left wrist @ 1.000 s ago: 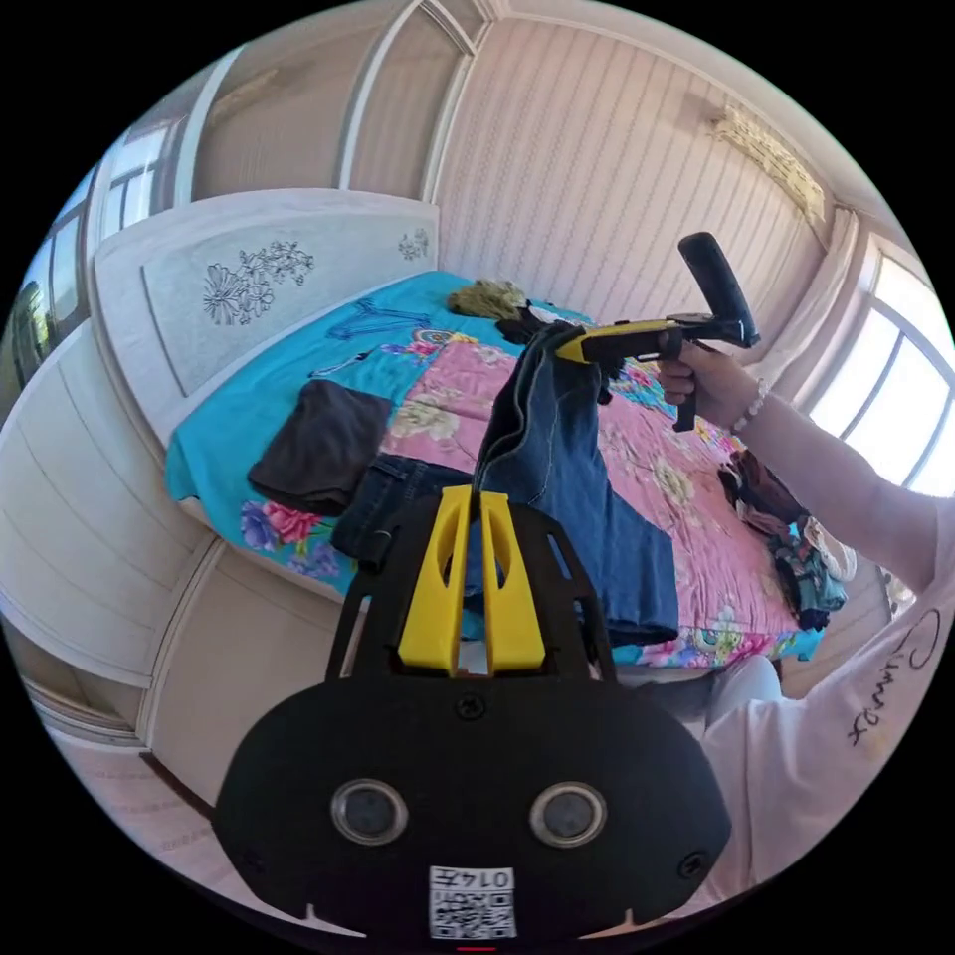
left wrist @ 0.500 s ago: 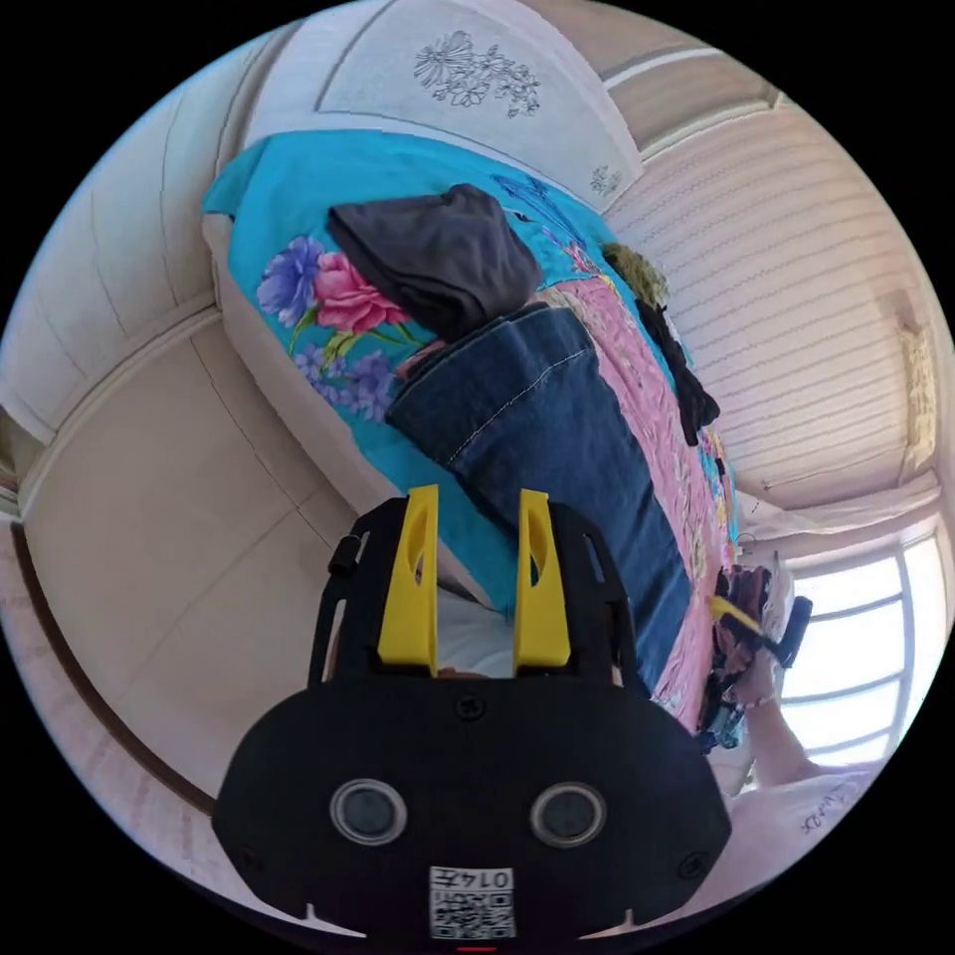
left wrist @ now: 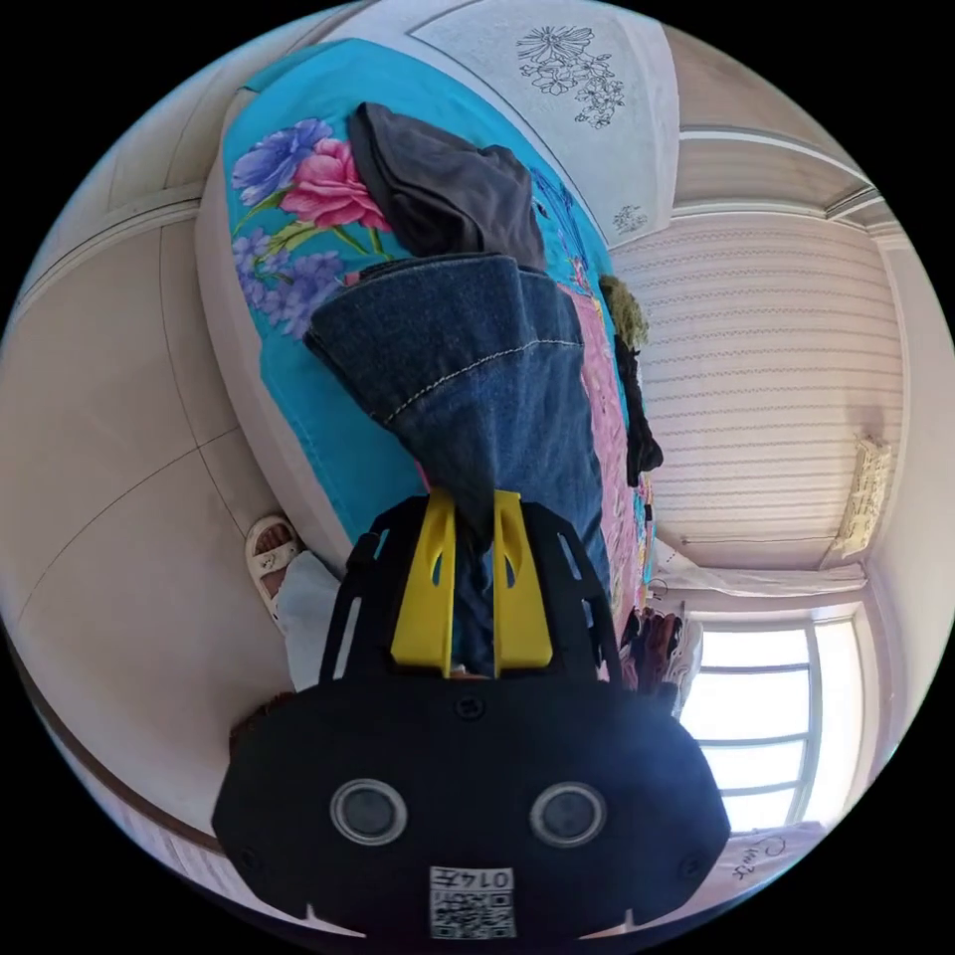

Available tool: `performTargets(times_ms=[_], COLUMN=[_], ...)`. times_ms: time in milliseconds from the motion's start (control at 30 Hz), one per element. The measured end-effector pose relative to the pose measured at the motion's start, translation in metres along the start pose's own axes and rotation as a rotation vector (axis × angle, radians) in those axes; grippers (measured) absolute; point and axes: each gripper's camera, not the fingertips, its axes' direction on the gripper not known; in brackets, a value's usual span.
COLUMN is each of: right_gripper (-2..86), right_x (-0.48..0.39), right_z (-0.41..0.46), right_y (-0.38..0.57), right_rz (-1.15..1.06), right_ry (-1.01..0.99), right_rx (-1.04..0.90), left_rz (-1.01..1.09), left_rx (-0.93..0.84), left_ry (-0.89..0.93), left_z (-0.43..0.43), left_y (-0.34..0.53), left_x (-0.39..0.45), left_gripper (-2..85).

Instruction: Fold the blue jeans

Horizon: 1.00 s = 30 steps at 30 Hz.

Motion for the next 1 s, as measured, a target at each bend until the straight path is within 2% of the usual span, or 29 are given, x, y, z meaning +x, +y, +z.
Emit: performTargets(times_ms=[100, 333, 467, 600, 667, 733, 800, 833, 1000], right_gripper=[3.9, 1.5, 1.2, 1.1, 1.1, 0.8, 0.2, 0.0, -0.3], right_x=[-0.009, -0.040, -0.039, 0.011, 0.044, 0.105, 0.137, 0.143, 0.115], right_z=[-0.022, -0.130, -0.194, -0.263, -0.282, -0.281, -0.272, -0.269, -0.245], right_y=[-0.002, -0.022, -0.020, 0.020, 0.047, 0.081, 0.113, 0.134, 0.182], right_rz=[-0.072, -0.263, -0.335, -0.245, -0.164, 0.042, 0.183, 0.214, 0.169], right_ry=[-0.022, -0.158, -0.073, 0.046, 0.104, 0.156, 0.163, 0.139, 0.193], right_rx=[-0.020, 0.129, 0.181, 0.215, 0.206, 0.138, 0.130, 0.163, 0.243], left_rz=[0.107, 0.282, 0.358, 0.462, 0.510, 0.502, 0.465, 0.433, 0.478], left_rx=[-0.011, 0.004, 0.001, -0.148, -0.294, -0.535, -0.513, -0.495, -0.422], left_ry=[-0.064, -0.011, 0.078, 0.149, 0.140, 0.004, -0.062, -0.010, -0.109], left_z=[-0.001, 0.005, 0.027, 0.095, 0.140, 0.200, 0.212, 0.210, 0.194], left_y=[0.001, 0.006, 0.034, 0.108, 0.144, 0.184, 0.201, 0.205, 0.222], left_x=[0.025, 0.088, 0.127, 0.162, 0.169, 0.165, 0.160, 0.159, 0.166], left_gripper=[4.9, 4.6, 4.6, 5.2, 6.0, 6.5, 6.7, 6.6, 3.8])
